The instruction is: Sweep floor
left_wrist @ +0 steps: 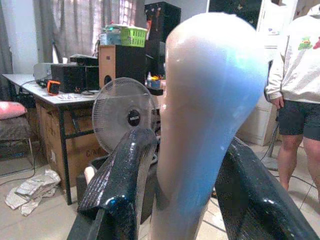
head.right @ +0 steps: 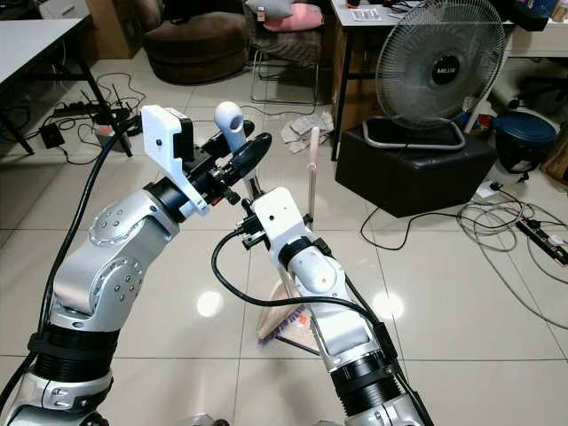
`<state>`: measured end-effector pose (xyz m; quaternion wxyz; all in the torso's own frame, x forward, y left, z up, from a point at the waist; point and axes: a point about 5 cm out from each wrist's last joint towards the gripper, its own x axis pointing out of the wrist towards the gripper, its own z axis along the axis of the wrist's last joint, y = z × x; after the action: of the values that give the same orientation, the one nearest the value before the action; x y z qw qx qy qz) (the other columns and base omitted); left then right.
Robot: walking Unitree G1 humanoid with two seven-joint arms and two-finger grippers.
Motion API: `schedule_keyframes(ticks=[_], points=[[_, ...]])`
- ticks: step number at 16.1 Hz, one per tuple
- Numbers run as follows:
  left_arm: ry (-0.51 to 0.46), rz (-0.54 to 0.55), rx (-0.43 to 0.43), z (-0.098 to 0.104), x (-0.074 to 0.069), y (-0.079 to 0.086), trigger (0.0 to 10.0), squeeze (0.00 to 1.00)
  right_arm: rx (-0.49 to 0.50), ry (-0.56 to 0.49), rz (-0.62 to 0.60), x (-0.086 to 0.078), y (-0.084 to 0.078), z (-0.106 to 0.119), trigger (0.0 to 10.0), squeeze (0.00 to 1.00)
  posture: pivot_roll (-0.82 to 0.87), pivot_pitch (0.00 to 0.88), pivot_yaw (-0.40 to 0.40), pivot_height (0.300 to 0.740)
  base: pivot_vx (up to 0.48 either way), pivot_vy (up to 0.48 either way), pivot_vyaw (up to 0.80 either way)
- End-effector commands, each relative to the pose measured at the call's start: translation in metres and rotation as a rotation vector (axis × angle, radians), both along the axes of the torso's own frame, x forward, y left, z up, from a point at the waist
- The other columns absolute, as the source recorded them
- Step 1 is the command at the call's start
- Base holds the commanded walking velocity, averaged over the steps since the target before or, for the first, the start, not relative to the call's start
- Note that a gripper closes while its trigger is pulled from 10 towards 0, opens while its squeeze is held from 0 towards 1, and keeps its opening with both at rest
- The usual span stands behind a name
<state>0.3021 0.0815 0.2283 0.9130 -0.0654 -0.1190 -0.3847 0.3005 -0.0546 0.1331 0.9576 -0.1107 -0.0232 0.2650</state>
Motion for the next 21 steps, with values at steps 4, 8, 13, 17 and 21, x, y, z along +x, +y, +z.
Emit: schedule_keyframes(ticks=[4,8,13,17,21], points=[[-0.006,0.031,0.047,-0.0015,0.0046,-0.0001,10.0,0.0,0.0,-0.068,0.03,0.0017,0.0058,0.0144,10.0,0.0,-0.06,0.04,0.059,0.74,0.0,0.0,0.0],[-0.007,0.085,0.057,-0.0017,0.0097,0.0052,10.0,0.0,-0.004,-0.07,0.034,0.0018,0.0062,0.0146,10.0,0.0,-0.06,0.04,0.057,0.74,0.0,0.0,0.0],[-0.016,0.086,0.018,0.0019,0.0102,0.0065,9.8,0.0,-0.005,-0.069,0.033,0.0019,0.0059,0.0141,10.0,0.0,-0.06,0.038,0.057,0.74,0.0,0.0,0.0],[-0.018,0.065,0.028,0.0006,0.0092,0.0048,0.0,0.0,-0.009,-0.07,0.033,0.0024,0.0052,0.0137,10.0,0.0,-0.07,0.035,0.055,0.74,0.0,0.0,0.0],[-0.019,0.056,0.024,0.0009,0.0087,0.0058,0.0,0.0,-0.027,-0.072,0.038,0.0023,0.0042,0.0122,10.0,0.0,-0.07,0.025,0.047,0.74,0.0,0.0,0.0]])
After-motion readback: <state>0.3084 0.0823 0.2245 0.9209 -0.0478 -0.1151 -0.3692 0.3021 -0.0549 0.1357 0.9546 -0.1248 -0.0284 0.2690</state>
